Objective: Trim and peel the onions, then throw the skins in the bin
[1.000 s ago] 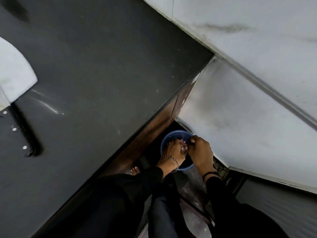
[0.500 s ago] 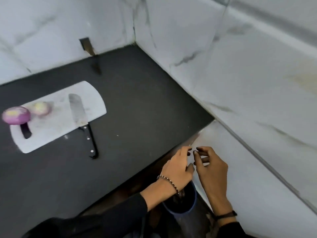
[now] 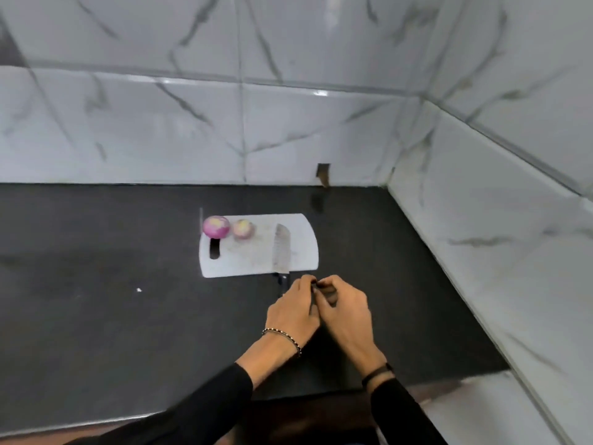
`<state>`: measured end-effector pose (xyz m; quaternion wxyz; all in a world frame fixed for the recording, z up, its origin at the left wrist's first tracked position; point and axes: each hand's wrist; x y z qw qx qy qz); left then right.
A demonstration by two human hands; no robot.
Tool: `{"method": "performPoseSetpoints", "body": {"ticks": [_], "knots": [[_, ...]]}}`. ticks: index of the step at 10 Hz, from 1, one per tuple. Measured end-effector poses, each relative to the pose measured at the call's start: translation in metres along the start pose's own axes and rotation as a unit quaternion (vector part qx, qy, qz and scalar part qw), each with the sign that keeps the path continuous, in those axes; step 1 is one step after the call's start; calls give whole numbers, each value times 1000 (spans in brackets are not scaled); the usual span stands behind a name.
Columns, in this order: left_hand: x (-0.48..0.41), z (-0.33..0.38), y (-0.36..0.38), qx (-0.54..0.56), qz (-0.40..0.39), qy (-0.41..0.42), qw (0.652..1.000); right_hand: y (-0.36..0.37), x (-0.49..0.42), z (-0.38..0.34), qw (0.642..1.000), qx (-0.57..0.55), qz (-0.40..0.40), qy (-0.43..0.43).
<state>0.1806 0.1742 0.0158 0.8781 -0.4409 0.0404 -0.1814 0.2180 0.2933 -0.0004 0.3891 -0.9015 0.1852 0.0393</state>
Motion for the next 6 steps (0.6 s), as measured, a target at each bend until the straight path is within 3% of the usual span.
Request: {"method": "performPoseSetpoints", "body": {"ticks": [2, 5, 6], "knots": [[-10, -51, -36, -10, 58, -84, 995, 59, -35, -24, 991, 78, -108, -2], [-17, -90, -74, -31, 111, -105, 988, 46, -65, -14, 982, 133, -135, -14], [-23, -93, -83, -79, 115, -96, 985, 35, -70, -21, 966, 209, -144, -43]]}}
Point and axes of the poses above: each hand's wrist, its own x-axis away from the middle knuckle, its own y-axis out of the palm, z = x × y, and after that the axes turned 7 degrees about -y, right-handed
